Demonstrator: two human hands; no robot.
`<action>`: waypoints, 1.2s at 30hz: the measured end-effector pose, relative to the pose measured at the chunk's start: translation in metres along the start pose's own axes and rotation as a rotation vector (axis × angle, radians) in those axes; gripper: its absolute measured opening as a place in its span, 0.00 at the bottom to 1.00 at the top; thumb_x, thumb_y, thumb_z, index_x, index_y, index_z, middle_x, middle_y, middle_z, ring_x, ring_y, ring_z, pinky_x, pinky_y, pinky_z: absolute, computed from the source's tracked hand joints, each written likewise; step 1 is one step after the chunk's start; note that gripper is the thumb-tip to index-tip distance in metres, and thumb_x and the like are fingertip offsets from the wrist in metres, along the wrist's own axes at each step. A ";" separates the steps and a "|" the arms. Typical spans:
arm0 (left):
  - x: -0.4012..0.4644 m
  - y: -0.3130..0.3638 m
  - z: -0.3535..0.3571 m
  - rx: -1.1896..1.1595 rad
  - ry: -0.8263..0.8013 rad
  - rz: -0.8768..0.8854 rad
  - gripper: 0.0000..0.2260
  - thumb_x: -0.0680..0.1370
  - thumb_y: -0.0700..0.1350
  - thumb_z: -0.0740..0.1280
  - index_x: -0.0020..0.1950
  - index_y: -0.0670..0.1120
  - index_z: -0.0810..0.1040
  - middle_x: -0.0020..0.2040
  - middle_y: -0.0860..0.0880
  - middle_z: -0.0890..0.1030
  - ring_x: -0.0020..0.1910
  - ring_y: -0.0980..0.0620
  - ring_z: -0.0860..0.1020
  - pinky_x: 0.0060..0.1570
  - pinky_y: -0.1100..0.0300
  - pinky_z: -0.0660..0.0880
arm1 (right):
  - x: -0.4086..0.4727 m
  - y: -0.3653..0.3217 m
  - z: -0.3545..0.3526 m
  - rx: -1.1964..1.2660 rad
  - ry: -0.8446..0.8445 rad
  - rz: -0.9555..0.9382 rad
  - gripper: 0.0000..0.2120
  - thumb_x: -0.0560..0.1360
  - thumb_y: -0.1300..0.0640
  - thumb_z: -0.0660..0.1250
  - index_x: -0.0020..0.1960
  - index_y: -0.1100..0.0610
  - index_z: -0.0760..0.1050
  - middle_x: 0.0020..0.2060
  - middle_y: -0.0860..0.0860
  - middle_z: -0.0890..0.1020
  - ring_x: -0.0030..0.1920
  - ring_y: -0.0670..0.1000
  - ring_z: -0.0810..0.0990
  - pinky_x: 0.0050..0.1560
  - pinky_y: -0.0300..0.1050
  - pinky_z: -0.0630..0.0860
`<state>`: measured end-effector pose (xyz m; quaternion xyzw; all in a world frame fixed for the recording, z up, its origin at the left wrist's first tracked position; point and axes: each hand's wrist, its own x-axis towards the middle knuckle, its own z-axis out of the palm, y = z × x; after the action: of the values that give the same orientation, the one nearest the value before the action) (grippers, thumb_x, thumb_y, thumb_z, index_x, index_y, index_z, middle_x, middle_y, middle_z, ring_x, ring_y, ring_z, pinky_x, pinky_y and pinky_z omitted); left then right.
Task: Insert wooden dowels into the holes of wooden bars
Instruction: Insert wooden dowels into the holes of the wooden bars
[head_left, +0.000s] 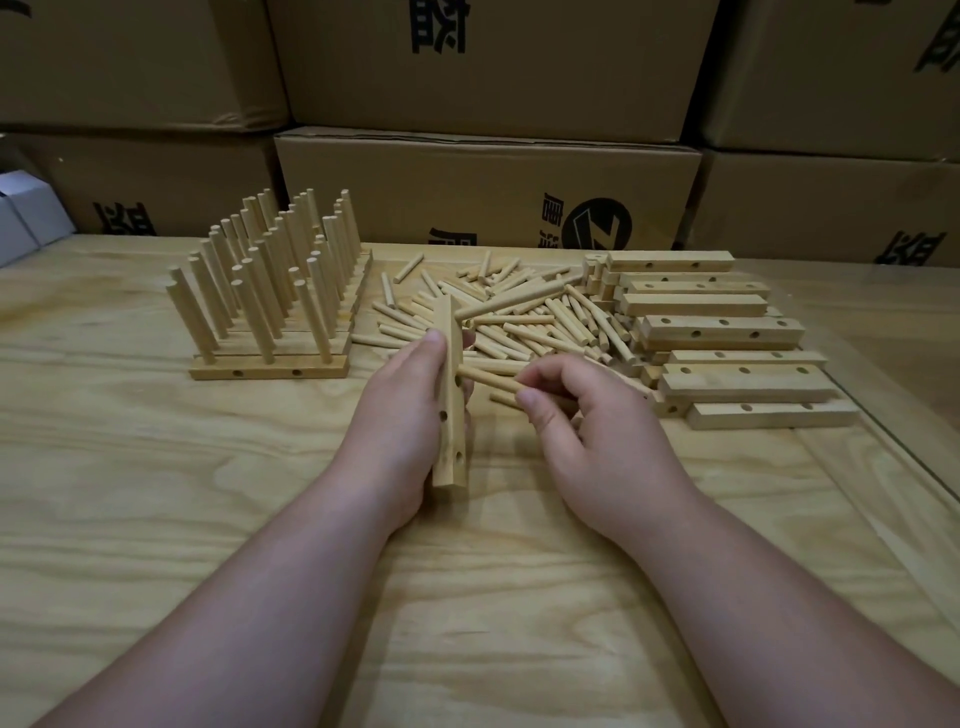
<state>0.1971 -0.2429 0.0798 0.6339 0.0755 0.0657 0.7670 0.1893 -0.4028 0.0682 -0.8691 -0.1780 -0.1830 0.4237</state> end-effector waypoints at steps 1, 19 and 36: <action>0.000 0.000 0.000 0.008 0.000 0.004 0.17 0.85 0.54 0.58 0.56 0.51 0.85 0.32 0.54 0.79 0.30 0.57 0.76 0.28 0.62 0.72 | 0.000 0.001 0.000 0.014 0.001 -0.011 0.06 0.79 0.52 0.67 0.53 0.41 0.76 0.46 0.36 0.79 0.52 0.41 0.77 0.55 0.49 0.77; -0.005 0.002 0.001 0.158 0.027 0.041 0.16 0.84 0.56 0.59 0.55 0.56 0.86 0.32 0.61 0.82 0.31 0.67 0.77 0.38 0.60 0.70 | 0.002 0.002 -0.004 0.057 0.071 -0.124 0.06 0.77 0.58 0.71 0.54 0.52 0.83 0.42 0.43 0.78 0.45 0.42 0.77 0.46 0.28 0.69; -0.009 0.002 0.002 0.191 0.043 0.071 0.14 0.83 0.57 0.62 0.49 0.57 0.86 0.29 0.61 0.78 0.28 0.65 0.73 0.27 0.73 0.69 | 0.001 -0.003 -0.006 0.076 0.047 -0.040 0.05 0.77 0.59 0.71 0.50 0.53 0.84 0.45 0.40 0.82 0.49 0.36 0.78 0.46 0.23 0.69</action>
<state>0.1885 -0.2458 0.0829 0.7046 0.0754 0.0991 0.6986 0.1880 -0.4053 0.0741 -0.8440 -0.1922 -0.2051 0.4568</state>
